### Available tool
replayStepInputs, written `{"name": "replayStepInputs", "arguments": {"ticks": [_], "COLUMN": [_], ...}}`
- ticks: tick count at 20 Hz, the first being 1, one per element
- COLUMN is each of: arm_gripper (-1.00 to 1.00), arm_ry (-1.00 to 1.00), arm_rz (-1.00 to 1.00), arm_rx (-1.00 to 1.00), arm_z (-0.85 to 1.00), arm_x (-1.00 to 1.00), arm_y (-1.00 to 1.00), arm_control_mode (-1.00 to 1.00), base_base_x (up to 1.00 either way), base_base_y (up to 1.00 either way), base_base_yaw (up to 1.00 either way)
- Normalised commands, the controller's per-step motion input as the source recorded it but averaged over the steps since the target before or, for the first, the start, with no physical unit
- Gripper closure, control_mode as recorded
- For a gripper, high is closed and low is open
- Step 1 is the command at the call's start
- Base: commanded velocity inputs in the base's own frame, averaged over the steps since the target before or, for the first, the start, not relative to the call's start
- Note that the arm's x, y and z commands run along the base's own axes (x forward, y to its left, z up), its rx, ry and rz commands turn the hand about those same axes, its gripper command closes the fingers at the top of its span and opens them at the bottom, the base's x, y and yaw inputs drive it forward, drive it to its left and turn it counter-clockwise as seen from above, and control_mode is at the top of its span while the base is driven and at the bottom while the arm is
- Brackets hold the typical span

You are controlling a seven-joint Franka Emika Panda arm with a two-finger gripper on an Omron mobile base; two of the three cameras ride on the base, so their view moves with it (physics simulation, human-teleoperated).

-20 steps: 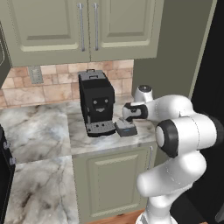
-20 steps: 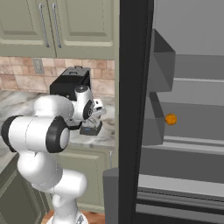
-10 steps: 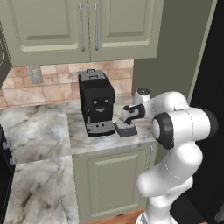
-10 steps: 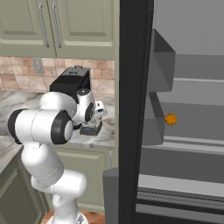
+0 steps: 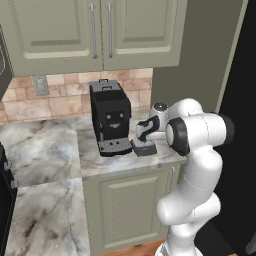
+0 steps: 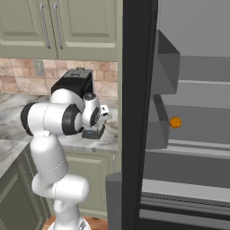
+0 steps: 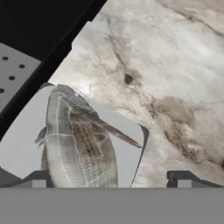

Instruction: Take the fish from the fridge and place it on the digital scale on the counter by the fridge. Wait a few seconds for a reading, then move it to the plate on the dining counter.

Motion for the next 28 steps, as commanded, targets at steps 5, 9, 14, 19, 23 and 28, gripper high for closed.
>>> {"name": "replayStepInputs", "arguments": {"ticks": [5,9,14,19,23,28], "arm_gripper": [-1.00,-1.00,1.00,1.00,1.00,1.00], "arm_ry": [0.00,0.01,0.01,0.00,0.00,-0.11], "arm_rz": [0.00,0.00,0.00,0.00,0.00,0.00], "arm_rx": [0.04,0.03,0.01,0.00,0.00,0.04], "arm_z": [-0.30,-0.46,-0.47,-0.22,0.01,0.49], "arm_x": [0.30,0.16,0.02,-0.05,-0.18,-0.48], "arm_y": [0.00,0.00,0.07,0.08,0.03,0.00], "arm_control_mode": [-1.00,-1.00,-1.00,-1.00,-1.00,-1.00], "base_base_x": [0.00,0.00,0.00,0.00,0.00,0.00], "base_base_y": [0.00,0.00,0.00,0.00,0.00,0.00], "base_base_yaw": [0.00,0.00,0.00,0.00,0.00,0.00]}}
